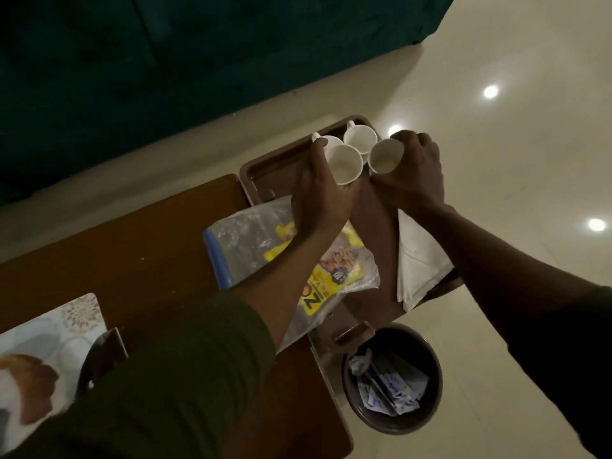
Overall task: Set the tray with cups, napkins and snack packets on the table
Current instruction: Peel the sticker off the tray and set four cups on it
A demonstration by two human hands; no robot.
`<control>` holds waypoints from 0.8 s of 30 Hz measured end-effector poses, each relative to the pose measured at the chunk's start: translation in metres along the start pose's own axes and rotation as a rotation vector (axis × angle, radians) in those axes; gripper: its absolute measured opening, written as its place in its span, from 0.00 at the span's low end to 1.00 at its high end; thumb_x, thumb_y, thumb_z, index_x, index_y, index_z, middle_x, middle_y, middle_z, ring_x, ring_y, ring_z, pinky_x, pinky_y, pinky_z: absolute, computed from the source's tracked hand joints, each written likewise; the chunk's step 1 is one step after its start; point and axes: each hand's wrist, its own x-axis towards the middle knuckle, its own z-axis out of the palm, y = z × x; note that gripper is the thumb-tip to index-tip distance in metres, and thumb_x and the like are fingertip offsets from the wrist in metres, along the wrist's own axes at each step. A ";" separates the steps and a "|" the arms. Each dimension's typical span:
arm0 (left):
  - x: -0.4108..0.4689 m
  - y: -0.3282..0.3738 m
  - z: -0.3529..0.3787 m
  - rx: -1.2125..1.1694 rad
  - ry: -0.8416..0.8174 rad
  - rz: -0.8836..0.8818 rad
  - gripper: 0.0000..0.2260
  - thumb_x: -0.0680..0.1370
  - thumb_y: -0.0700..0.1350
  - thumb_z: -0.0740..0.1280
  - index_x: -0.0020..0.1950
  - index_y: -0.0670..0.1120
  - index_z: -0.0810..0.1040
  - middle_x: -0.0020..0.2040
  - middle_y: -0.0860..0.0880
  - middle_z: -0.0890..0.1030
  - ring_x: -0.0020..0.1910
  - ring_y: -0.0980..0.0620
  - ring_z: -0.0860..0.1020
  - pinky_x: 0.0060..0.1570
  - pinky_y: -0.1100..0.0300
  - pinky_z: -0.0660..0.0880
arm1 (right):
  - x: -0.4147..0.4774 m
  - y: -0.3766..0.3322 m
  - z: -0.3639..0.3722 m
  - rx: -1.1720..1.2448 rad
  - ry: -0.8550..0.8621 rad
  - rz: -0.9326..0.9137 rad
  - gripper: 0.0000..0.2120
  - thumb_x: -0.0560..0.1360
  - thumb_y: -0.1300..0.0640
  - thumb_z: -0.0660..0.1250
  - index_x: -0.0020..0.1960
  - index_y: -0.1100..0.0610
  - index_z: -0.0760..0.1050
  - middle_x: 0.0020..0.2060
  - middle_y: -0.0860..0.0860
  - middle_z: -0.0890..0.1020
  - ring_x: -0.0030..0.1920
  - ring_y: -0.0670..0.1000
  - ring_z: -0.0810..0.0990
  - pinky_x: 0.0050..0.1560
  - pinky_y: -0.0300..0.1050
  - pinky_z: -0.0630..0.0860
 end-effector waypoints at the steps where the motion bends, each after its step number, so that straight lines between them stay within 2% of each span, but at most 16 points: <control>1: 0.000 -0.005 -0.013 -0.008 0.038 -0.001 0.33 0.69 0.56 0.73 0.70 0.47 0.68 0.63 0.46 0.78 0.61 0.45 0.75 0.49 0.53 0.76 | 0.000 -0.013 -0.002 0.002 0.003 -0.017 0.29 0.64 0.49 0.74 0.61 0.58 0.70 0.58 0.57 0.74 0.60 0.59 0.70 0.48 0.46 0.68; 4: -0.006 -0.035 -0.059 -0.003 0.049 -0.034 0.32 0.68 0.55 0.74 0.69 0.49 0.69 0.65 0.49 0.75 0.63 0.51 0.71 0.50 0.55 0.76 | -0.008 -0.061 0.006 0.017 -0.010 -0.092 0.28 0.65 0.50 0.74 0.61 0.57 0.70 0.58 0.58 0.74 0.60 0.59 0.70 0.51 0.49 0.70; 7: -0.015 -0.079 -0.108 -0.012 0.032 -0.114 0.30 0.69 0.54 0.73 0.69 0.51 0.70 0.64 0.50 0.74 0.62 0.49 0.74 0.52 0.55 0.75 | -0.026 -0.115 0.031 0.036 -0.044 -0.169 0.27 0.65 0.52 0.74 0.60 0.58 0.70 0.58 0.59 0.74 0.59 0.61 0.71 0.51 0.51 0.70; 10: -0.029 -0.126 -0.168 -0.026 0.070 -0.182 0.29 0.68 0.53 0.74 0.67 0.50 0.72 0.63 0.48 0.74 0.61 0.48 0.75 0.56 0.50 0.76 | -0.058 -0.172 0.068 0.036 -0.131 -0.235 0.28 0.64 0.54 0.75 0.60 0.59 0.71 0.57 0.60 0.74 0.59 0.62 0.71 0.51 0.51 0.69; 12: -0.044 -0.158 -0.212 -0.018 0.094 -0.218 0.30 0.69 0.56 0.74 0.68 0.51 0.70 0.64 0.49 0.74 0.62 0.50 0.74 0.57 0.49 0.77 | -0.084 -0.214 0.095 0.033 -0.223 -0.270 0.29 0.63 0.55 0.76 0.61 0.57 0.70 0.58 0.58 0.74 0.60 0.61 0.71 0.50 0.49 0.68; 15: -0.066 -0.200 -0.272 0.048 0.189 -0.273 0.31 0.70 0.59 0.72 0.69 0.52 0.68 0.65 0.51 0.74 0.61 0.51 0.76 0.53 0.56 0.77 | -0.121 -0.272 0.127 0.015 -0.317 -0.384 0.30 0.64 0.55 0.77 0.63 0.56 0.70 0.61 0.57 0.74 0.61 0.60 0.71 0.51 0.48 0.67; 17: -0.080 -0.225 -0.311 0.052 0.240 -0.315 0.31 0.69 0.60 0.72 0.68 0.53 0.69 0.63 0.52 0.75 0.59 0.53 0.76 0.49 0.60 0.74 | -0.145 -0.312 0.146 0.015 -0.377 -0.479 0.32 0.65 0.56 0.77 0.66 0.57 0.69 0.64 0.57 0.73 0.63 0.60 0.71 0.53 0.50 0.69; 20: -0.102 -0.263 -0.362 0.103 0.304 -0.378 0.29 0.69 0.59 0.73 0.67 0.53 0.70 0.62 0.52 0.75 0.57 0.52 0.77 0.46 0.60 0.73 | -0.181 -0.366 0.172 0.015 -0.455 -0.592 0.35 0.65 0.58 0.78 0.68 0.56 0.68 0.66 0.56 0.73 0.65 0.58 0.70 0.55 0.53 0.73; 24: -0.147 -0.324 -0.419 0.155 0.343 -0.554 0.29 0.68 0.54 0.74 0.67 0.51 0.70 0.62 0.50 0.75 0.58 0.48 0.77 0.48 0.56 0.74 | -0.240 -0.422 0.216 -0.063 -0.604 -0.779 0.36 0.62 0.60 0.78 0.67 0.54 0.69 0.65 0.53 0.74 0.64 0.55 0.71 0.53 0.46 0.70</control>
